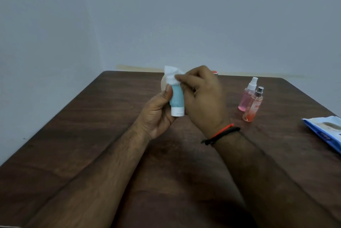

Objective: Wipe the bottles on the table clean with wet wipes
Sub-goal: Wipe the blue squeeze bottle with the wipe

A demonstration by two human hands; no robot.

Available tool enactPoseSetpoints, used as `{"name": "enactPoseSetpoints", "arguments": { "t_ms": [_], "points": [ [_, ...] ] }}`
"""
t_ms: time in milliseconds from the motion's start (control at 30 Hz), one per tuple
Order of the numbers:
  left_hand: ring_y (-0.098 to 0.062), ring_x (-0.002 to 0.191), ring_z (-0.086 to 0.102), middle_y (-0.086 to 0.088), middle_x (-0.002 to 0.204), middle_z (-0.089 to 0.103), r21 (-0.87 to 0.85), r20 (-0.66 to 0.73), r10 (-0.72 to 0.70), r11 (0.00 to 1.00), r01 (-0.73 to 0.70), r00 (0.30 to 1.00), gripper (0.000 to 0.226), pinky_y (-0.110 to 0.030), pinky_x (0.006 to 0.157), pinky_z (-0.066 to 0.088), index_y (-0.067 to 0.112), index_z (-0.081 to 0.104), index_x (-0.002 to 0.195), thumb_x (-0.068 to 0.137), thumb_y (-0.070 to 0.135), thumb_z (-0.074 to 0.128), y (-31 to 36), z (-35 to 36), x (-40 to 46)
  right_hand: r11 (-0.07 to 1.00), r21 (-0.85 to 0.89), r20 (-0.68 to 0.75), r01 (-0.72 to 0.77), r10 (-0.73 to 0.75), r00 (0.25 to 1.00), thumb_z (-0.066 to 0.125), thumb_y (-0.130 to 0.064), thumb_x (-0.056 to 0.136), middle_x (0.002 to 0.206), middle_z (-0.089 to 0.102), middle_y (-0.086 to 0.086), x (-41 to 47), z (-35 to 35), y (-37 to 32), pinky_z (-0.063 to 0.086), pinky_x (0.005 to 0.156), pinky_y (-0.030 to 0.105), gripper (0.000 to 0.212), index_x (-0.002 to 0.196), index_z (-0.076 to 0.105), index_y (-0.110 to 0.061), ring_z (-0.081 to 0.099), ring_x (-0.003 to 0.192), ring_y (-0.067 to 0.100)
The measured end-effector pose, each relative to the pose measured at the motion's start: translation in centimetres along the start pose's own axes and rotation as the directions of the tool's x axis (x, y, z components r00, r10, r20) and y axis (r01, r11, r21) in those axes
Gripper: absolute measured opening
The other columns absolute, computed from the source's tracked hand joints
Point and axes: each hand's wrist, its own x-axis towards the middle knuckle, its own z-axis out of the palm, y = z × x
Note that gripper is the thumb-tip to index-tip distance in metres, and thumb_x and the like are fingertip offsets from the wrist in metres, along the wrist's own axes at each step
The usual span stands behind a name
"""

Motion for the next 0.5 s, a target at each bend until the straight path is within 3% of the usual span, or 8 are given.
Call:
{"name": "enactPoseSetpoints", "arguments": {
  "t_ms": [133, 333, 500],
  "points": [
    [-0.021, 0.109, 0.067, -0.015, 0.121, 0.068, -0.014, -0.102, 0.001, 1.000, -0.002, 0.995, 0.057, -0.033, 0.096, 0.055, -0.001, 0.050, 0.134, 0.091, 0.036, 0.051, 0.4, 0.4, -0.3, 0.996, -0.063, 0.086, 0.068, -0.063, 0.994, 0.063, -0.007, 0.086, 0.088, 0.059, 0.006, -2.8, -0.3, -0.4, 0.050, 0.071, 0.030, 0.022, 0.103, 0.076, -0.006, 0.057, 0.083, 0.022],
    [-0.022, 0.089, 0.067, -0.012, 0.102, 0.069, 0.063, -0.200, -0.053, 0.996, 0.067, 0.978, 0.069, -0.037, 0.077, 0.060, -0.002, 0.058, 0.123, 0.078, 0.050, 0.064, 0.4, 0.3, -0.2, 0.983, -0.139, 0.268, 0.122, -0.081, 0.960, 0.068, -0.003, 0.082, 0.087, 0.062, 0.004, -5.0, -1.3, 0.3, 0.055, 0.071, 0.036, 0.015, 0.092, 0.078, -0.009, 0.059, 0.085, 0.024],
    [-0.025, 0.101, 0.070, -0.014, 0.118, 0.066, -0.044, -0.082, -0.040, 0.998, 0.036, 0.996, 0.050, -0.042, 0.080, 0.060, 0.005, 0.053, 0.132, 0.097, 0.038, 0.041, 0.4, 0.6, -0.2, 0.999, -0.043, -0.037, 0.002, -0.004, 0.999, 0.062, -0.003, 0.088, 0.093, 0.061, 0.006, -2.0, -1.5, 0.2, 0.051, 0.073, 0.031, 0.020, 0.101, 0.076, -0.007, 0.058, 0.087, 0.020]
  ]
}}
